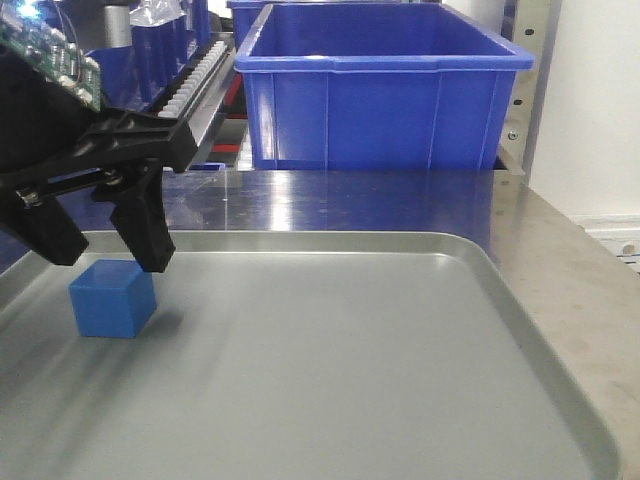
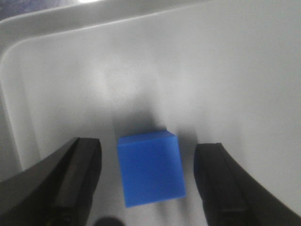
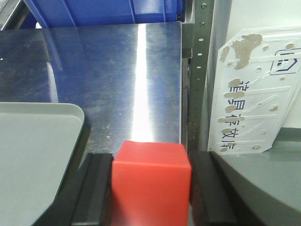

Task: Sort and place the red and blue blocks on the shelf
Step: 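Close the left gripper on the blue cube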

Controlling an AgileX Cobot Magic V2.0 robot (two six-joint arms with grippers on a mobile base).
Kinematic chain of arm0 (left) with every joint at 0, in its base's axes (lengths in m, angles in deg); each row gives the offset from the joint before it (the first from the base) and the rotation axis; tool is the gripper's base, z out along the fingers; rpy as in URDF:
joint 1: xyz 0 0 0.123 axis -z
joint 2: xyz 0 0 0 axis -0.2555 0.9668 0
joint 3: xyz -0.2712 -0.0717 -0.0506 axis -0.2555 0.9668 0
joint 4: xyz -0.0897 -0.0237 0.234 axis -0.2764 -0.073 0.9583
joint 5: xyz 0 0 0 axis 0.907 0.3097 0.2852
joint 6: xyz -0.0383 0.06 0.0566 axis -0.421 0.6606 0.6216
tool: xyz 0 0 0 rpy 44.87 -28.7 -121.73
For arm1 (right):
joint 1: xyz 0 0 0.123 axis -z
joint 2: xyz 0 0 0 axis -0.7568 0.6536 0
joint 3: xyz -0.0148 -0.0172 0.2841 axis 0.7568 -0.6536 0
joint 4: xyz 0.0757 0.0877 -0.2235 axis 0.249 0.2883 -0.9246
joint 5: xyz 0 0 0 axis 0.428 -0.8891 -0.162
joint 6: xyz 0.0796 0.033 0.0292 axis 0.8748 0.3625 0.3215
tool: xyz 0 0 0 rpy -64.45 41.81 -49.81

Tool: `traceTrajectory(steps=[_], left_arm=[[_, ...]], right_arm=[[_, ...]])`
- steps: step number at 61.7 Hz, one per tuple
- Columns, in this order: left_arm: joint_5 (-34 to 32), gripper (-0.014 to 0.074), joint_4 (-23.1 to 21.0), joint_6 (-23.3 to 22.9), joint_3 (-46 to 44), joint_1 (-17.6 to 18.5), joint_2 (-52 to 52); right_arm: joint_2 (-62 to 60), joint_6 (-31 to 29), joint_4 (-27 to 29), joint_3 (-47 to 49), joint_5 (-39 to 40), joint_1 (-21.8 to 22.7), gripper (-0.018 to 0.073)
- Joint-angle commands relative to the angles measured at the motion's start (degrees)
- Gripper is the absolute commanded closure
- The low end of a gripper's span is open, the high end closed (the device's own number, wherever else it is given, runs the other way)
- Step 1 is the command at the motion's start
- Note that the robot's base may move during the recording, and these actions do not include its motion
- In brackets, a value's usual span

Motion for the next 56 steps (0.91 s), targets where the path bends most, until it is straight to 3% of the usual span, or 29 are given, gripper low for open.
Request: traceTrajectory(steps=[1, 56], left_arm=[[-2.25, 0.0127, 0.36, -0.78, -1.76, 0.53, -1.42], [-2.82, 0.0127, -0.51, -0.78, -1.76, 0.53, 2.22]], right_arm=[[-0.10, -0.38, -0.67, 1.54, 5.04, 0.32, 0.0510], [-0.10, -0.38, -0.67, 1.54, 5.04, 0.32, 0.0510]])
